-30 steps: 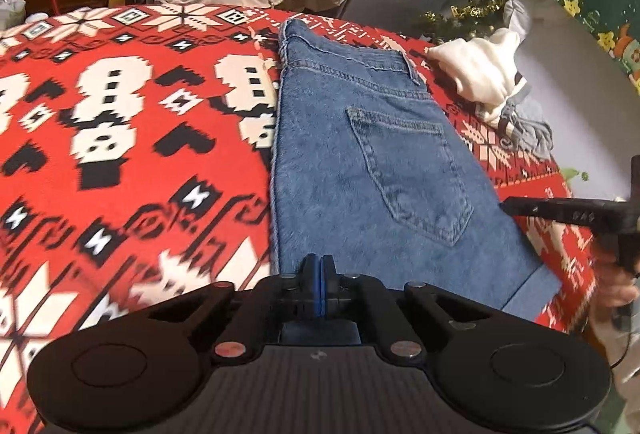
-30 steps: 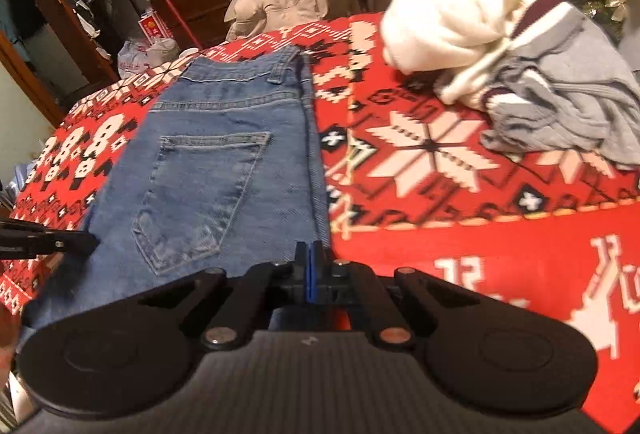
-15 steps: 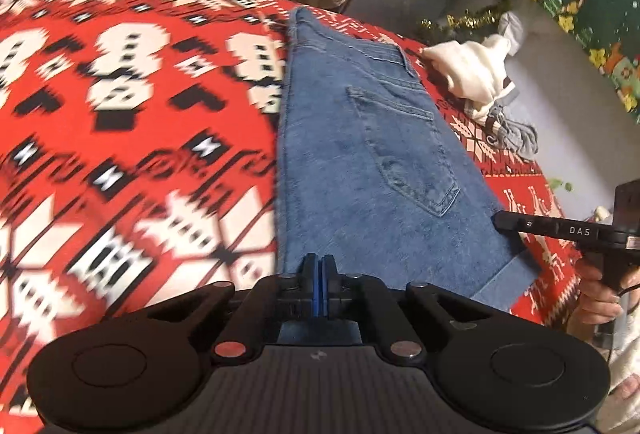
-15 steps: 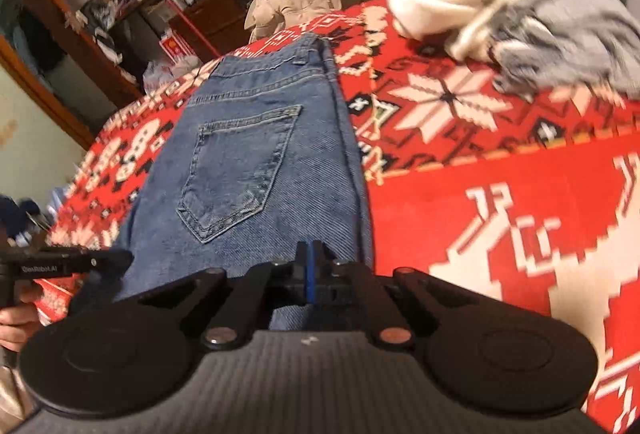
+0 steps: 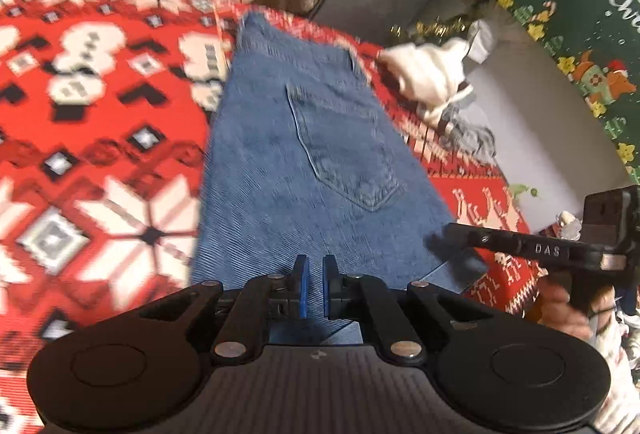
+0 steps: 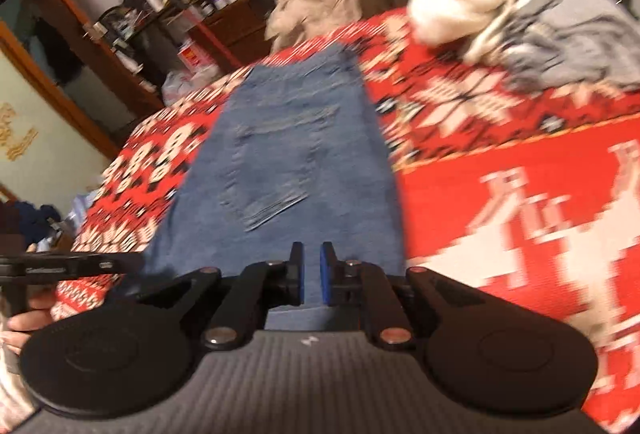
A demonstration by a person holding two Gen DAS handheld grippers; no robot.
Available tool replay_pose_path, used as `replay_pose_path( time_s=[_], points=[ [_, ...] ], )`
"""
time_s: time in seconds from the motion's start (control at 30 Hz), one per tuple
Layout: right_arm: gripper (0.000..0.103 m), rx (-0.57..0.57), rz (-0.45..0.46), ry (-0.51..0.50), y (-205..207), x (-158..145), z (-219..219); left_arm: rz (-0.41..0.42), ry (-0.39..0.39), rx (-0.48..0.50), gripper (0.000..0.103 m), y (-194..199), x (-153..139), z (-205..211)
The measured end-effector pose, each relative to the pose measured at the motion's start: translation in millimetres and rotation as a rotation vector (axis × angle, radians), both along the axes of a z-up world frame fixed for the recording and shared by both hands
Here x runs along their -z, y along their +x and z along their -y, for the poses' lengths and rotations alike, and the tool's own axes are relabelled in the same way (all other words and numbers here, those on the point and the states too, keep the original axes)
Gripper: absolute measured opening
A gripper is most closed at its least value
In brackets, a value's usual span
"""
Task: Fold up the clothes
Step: 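Unfold the waistband back flat with both grippers, holding the shorts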
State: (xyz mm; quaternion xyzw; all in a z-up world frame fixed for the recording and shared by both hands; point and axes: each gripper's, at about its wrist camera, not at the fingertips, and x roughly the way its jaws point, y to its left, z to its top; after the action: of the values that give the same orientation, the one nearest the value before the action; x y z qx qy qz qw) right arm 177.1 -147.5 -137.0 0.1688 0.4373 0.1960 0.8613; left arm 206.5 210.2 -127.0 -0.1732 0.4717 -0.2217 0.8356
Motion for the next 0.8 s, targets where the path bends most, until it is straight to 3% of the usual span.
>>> replay_pose_path(
  time_s=[0.2,0.37,0.47,0.5,0.53,0.7,0.8],
  points=[
    [0.007,-0.058,-0.018,-0.053,-1,17,-29,-0.025,-0.005,-0.005,0.005,-8,16,-5],
    [0.0,-0.001,-0.02,-0.037,-9,20,10,-0.024,-0.003,-0.038,0.003,-26,15,-35],
    [0.0,0.039,-0.031,0.024,-13,18,30,-0.016,-0.004,-0.066,0.005,-31,6,-42],
    [0.009,0.047,-0.022,0.03,-14,15,29,-0.004,-0.012,-0.068,0.005,-29,0,-40],
    [0.011,0.044,-0.013,0.037,-14,12,25,0.012,-0.016,-0.064,0.005,-27,-6,-35],
    [0.011,-0.046,0.009,0.068,2,3,-25,0.064,-0.031,-0.023,0.005,-4,-17,12],
    [0.011,-0.071,0.0,0.054,14,11,-55,0.032,-0.041,-0.025,0.005,15,-4,34]
  ],
)
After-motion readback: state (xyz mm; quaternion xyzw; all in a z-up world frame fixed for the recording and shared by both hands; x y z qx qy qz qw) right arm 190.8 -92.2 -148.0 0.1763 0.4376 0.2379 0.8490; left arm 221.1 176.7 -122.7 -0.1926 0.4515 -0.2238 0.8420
